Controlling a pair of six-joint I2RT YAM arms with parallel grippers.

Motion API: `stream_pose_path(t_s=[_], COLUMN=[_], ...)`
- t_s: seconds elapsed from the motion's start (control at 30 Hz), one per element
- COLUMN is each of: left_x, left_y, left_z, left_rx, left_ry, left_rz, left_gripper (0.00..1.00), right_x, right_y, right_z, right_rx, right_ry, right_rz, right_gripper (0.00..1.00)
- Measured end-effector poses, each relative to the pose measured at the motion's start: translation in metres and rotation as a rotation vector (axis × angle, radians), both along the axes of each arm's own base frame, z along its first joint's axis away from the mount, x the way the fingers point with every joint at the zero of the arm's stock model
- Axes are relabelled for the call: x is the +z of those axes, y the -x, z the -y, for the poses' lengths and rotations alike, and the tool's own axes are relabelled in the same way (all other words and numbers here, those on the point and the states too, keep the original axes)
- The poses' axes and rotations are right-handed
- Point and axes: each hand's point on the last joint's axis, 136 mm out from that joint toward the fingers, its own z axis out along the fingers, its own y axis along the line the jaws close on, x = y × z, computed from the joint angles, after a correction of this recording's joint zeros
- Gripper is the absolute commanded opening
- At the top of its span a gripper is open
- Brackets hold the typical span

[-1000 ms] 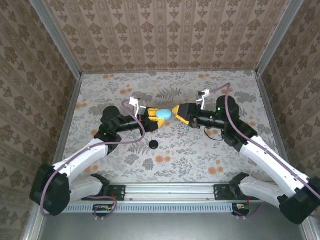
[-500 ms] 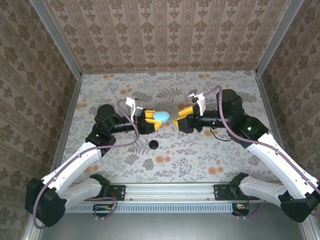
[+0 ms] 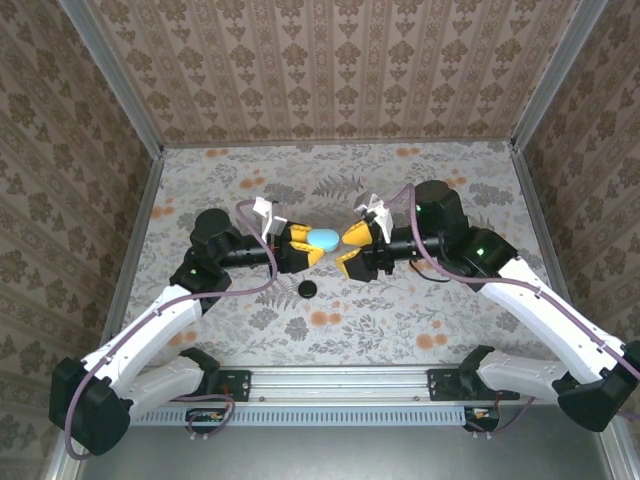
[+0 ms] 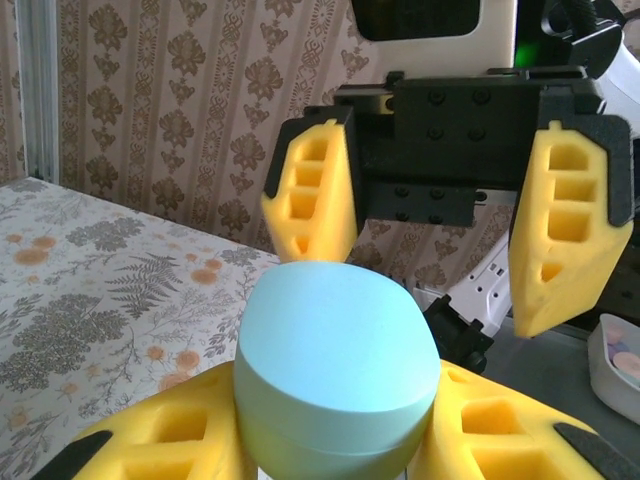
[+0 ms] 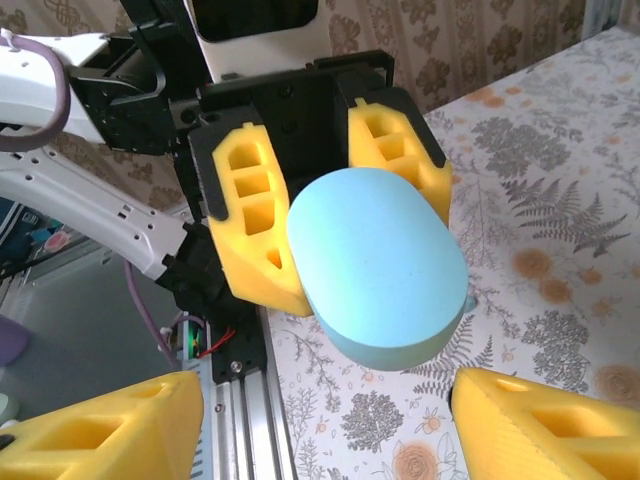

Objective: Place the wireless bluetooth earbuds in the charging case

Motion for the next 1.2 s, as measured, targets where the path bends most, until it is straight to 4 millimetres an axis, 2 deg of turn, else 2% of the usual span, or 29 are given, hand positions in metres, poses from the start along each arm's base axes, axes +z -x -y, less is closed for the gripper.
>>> stream_pose_path(t_s=[0.23,0.47,0.63,0.8,0.97,1.2], left_x=[0.003,0.004,0.004,0.005,0.004,0.005], left_y=[0.004,0.006,0.008,0.006,0.003,0.003], left_z=[0.0,0.0,0.001,0.003,0.005,0.006], left_rx=[-0.026,-0.038,-0.048,-0.052,-0.053,-0.053], left_ry=[0.0,0.0,0.0,-0.003,-0.011,-0.011], left_rz=[-0.015,-0.021,-0.022,-0.034,-0.06,-0.065], left_gripper=[0.13,0.12,0.12,0.12,0.12,0.11], right_x=[0.01,0.002,0.001,0.003,0.001,0.004], right_y=[-0.005,-0.01,-0.011,-0.013,-0.016,-0.018], right_z=[-0.007,-0.014,-0.016,-0.013,-0.011,-0.01], right_rx=[0.011,0.029,0.033,0.021,0.018,0.018], right_ry=[-0.042,-0.038,-0.041,-0.052,-0.068,-0.102], right_rz=[0.032,0.006,-0.005,-0.032,-0.099,-0.173], right_gripper=[0.58,0.58,0.4,0.31,0.3,0.37])
